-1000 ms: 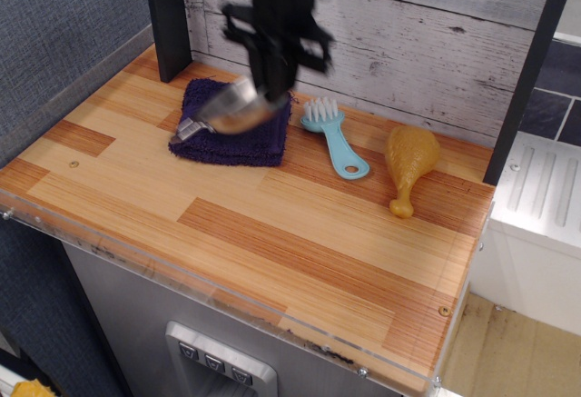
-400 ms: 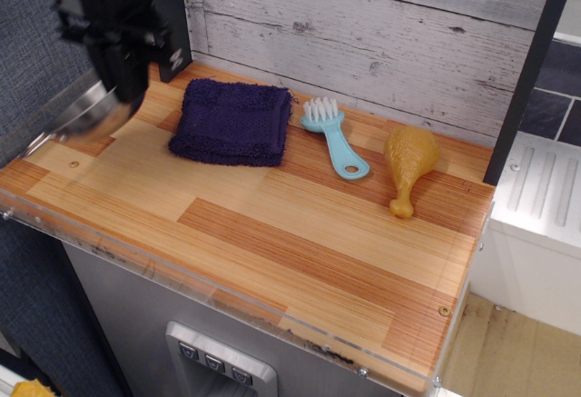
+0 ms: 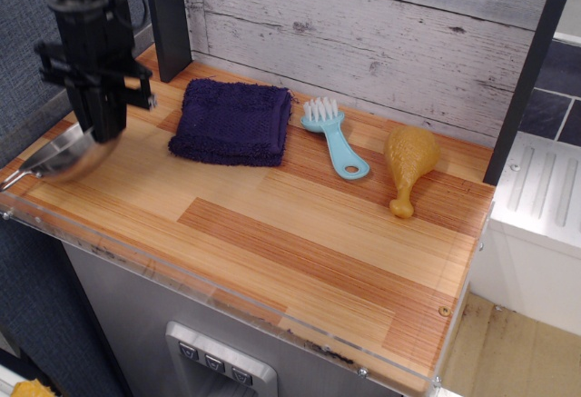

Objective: Put the bowl in the front left table corner

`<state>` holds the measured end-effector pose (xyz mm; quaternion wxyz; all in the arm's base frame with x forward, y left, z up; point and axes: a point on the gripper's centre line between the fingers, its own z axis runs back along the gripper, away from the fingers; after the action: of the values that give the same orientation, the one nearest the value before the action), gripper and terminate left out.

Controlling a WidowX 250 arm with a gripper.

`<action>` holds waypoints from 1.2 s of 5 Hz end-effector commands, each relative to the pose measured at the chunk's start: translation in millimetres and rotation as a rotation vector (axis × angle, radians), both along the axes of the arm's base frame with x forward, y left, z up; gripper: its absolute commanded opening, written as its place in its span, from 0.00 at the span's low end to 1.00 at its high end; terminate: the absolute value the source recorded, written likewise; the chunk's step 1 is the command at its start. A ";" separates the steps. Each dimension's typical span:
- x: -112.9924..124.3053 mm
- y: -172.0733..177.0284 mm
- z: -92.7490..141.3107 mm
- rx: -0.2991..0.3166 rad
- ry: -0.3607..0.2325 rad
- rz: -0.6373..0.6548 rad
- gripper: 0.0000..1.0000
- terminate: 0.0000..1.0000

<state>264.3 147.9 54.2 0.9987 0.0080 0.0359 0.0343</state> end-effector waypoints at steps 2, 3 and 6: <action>5.4 0.8 -9.5 -0.003 0.052 0.002 1.00 0.00; 8.4 -13.9 28.2 -0.040 -0.070 0.000 1.00 0.00; 18.0 -81.9 109.8 -0.045 -0.243 -0.016 1.00 0.00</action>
<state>288.6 66.3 149.0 0.9974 -0.0243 -0.0624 0.0275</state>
